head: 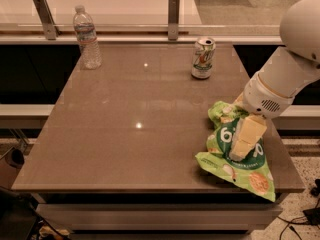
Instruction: Move green rice chip bag near water bottle
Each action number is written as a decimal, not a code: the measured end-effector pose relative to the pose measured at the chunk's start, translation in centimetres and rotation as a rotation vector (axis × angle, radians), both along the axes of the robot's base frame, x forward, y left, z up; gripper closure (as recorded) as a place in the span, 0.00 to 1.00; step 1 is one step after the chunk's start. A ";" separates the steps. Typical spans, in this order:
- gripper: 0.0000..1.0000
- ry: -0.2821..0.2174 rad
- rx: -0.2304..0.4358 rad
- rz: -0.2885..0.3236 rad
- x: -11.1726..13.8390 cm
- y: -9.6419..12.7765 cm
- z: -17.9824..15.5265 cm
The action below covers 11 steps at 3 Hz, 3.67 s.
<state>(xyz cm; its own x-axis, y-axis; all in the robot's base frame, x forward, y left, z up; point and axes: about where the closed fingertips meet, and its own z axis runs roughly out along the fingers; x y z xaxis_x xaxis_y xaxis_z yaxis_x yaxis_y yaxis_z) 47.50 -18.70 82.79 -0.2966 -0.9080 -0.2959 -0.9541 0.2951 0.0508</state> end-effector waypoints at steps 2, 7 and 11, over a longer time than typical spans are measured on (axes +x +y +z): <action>1.00 0.000 0.000 0.000 0.0 0.0 0.0; 1.00 -0.331 -0.163 -0.103 -1.8 1.6 11.4; 1.00 -0.593 -0.226 0.073 4.3 8.9 24.8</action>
Offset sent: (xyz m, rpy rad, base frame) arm -0.0119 0.0120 0.0865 -0.1678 -0.3047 -0.1016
